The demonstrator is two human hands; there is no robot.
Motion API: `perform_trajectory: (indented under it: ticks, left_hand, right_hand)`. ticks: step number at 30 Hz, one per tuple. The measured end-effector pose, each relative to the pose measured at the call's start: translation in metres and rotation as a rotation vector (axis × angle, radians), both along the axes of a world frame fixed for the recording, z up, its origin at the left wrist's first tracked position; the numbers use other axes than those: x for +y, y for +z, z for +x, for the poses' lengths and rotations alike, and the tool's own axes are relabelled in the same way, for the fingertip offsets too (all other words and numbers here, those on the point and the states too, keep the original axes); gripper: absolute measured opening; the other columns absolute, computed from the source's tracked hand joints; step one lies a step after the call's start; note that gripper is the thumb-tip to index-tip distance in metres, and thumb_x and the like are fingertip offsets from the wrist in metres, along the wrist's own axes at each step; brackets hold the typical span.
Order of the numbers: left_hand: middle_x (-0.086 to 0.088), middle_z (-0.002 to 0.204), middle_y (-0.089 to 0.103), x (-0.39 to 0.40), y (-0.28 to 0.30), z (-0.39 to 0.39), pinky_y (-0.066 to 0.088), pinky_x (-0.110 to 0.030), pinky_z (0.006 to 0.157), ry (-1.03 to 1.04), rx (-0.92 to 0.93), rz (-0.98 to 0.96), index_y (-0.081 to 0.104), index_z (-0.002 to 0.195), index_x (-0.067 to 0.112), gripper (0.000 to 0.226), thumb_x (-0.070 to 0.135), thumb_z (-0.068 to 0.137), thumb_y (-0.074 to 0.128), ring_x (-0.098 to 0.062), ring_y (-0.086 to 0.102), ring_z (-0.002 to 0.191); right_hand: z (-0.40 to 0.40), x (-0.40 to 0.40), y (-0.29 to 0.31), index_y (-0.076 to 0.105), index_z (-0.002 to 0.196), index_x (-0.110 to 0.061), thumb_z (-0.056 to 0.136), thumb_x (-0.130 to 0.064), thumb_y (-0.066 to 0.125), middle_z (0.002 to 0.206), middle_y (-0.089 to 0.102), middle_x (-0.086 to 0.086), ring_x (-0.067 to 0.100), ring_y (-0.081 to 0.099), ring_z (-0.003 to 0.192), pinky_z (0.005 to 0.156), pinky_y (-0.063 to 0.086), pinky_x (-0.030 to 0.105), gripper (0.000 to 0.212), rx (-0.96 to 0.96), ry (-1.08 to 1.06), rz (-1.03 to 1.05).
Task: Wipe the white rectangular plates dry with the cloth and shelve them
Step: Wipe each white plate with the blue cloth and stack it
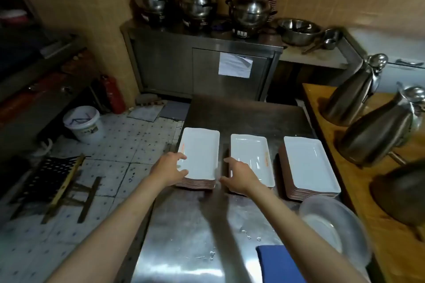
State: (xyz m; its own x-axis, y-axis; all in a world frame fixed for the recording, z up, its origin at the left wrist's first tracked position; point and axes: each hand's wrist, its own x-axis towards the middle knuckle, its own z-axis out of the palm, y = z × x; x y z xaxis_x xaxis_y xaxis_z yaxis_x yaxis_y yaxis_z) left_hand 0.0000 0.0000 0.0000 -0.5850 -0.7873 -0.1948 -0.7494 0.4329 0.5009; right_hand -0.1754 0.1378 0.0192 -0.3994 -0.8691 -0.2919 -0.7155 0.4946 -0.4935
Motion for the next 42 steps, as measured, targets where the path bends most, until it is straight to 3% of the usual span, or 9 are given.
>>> perform_trajectory:
  ticks: [5, 7, 9, 12, 20, 31, 35, 38, 42]
  left_hand:
    - [-0.01, 0.134, 0.052, -0.026, -0.014, 0.005, 0.043, -0.035, 0.098, 0.003, -0.043, 0.035, 0.047, 0.138, 0.013, 0.057, 0.022, 0.086, 0.067, -0.025, 0.051, 0.12]
    - [-0.01, 0.127, 0.06, -0.033, -0.018, 0.002, 0.048, -0.033, 0.091, 0.012, -0.008, 0.081, 0.052, 0.133, 0.009, 0.05, 0.016, 0.086, 0.066, -0.025, 0.057, 0.112]
    - [-0.01, 0.12, 0.065, -0.037, -0.021, 0.001, 0.049, -0.024, 0.077, 0.019, 0.008, 0.117, 0.056, 0.129, 0.007, 0.044, 0.012, 0.086, 0.066, -0.024, 0.062, 0.104]
    - [-0.011, 0.113, 0.068, -0.043, -0.023, -0.003, 0.04, -0.014, 0.059, 0.011, 0.022, 0.124, 0.06, 0.124, 0.006, 0.042, 0.011, 0.083, 0.07, -0.021, 0.063, 0.09]
    - [-0.004, 0.106, 0.062, -0.052, -0.033, -0.003, 0.037, -0.017, 0.058, 0.125, 0.103, 0.248, 0.054, 0.122, 0.011, 0.051, 0.01, 0.076, 0.077, -0.016, 0.055, 0.087]
    - [-0.007, 0.119, 0.06, -0.049, -0.033, -0.005, 0.041, -0.025, 0.078, 0.176, 0.212, 0.297, 0.057, 0.12, 0.01, 0.047, 0.004, 0.077, 0.074, -0.014, 0.052, 0.097]
    - [-0.01, 0.123, 0.06, -0.048, -0.025, -0.01, 0.046, -0.025, 0.072, 0.175, 0.312, 0.368, 0.053, 0.122, 0.009, 0.048, 0.0, 0.079, 0.071, -0.027, 0.061, 0.101]
    - [-0.012, 0.124, 0.059, -0.045, -0.016, -0.016, 0.049, -0.022, 0.061, 0.147, 0.388, 0.459, 0.046, 0.123, 0.01, 0.049, -0.003, 0.081, 0.068, -0.03, 0.061, 0.106]
    - [-0.01, 0.123, 0.059, -0.038, -0.006, -0.028, 0.052, -0.024, 0.064, 0.101, 0.463, 0.565, 0.046, 0.126, 0.011, 0.056, -0.005, 0.078, 0.071, -0.027, 0.059, 0.11]
  right_hand:
    - [0.012, -0.025, -0.017, 0.054, 0.118, -0.005, 0.084, -0.024, 0.064, 0.098, 0.065, 0.013, 0.029, 0.058, 0.097, 0.073, 0.039, 0.029, 0.04, -0.076, -0.167, -0.007]
    - [0.012, -0.032, -0.025, 0.058, 0.091, -0.009, 0.083, -0.024, 0.065, 0.08, 0.062, 0.007, 0.026, 0.056, 0.082, 0.066, 0.035, 0.029, 0.019, -0.058, -0.23, 0.01]
    - [0.013, -0.037, -0.029, 0.054, 0.073, -0.01, 0.083, -0.023, 0.066, 0.067, 0.053, 0.002, 0.02, 0.048, 0.068, 0.065, 0.036, 0.029, 0.02, -0.061, -0.28, 0.024]
    - [0.013, -0.045, -0.038, 0.063, 0.081, 0.0, 0.08, -0.019, 0.068, 0.075, 0.061, 0.009, 0.024, 0.055, 0.076, 0.077, 0.046, 0.032, 0.019, -0.101, -0.336, 0.024]
    - [0.011, -0.057, -0.055, 0.057, 0.122, -0.006, 0.074, -0.014, 0.077, 0.11, 0.064, 0.009, 0.022, 0.058, 0.102, 0.077, 0.037, 0.018, 0.053, -0.199, -0.398, -0.012]
    - [0.01, -0.062, -0.056, 0.068, 0.094, 0.0, 0.058, 0.002, 0.077, 0.092, 0.07, 0.014, 0.028, 0.063, 0.083, 0.07, 0.049, 0.031, 0.037, -0.257, -0.512, -0.085]
    - [0.008, -0.056, -0.05, 0.067, 0.087, 0.003, 0.051, 0.006, 0.077, 0.076, 0.065, 0.011, 0.022, 0.057, 0.067, 0.068, 0.054, 0.04, 0.037, -0.315, -0.557, -0.123]
    - [0.007, -0.046, -0.042, 0.065, 0.083, -0.003, 0.054, 0.008, 0.076, 0.075, 0.062, 0.005, 0.021, 0.057, 0.066, 0.065, 0.053, 0.036, 0.033, -0.336, -0.598, -0.161]
    - [-0.002, -0.025, -0.031, 0.065, 0.08, -0.012, 0.054, 0.008, 0.074, 0.078, 0.062, 0.003, 0.018, 0.058, 0.072, 0.067, 0.05, 0.03, 0.035, -0.315, -0.661, -0.214]
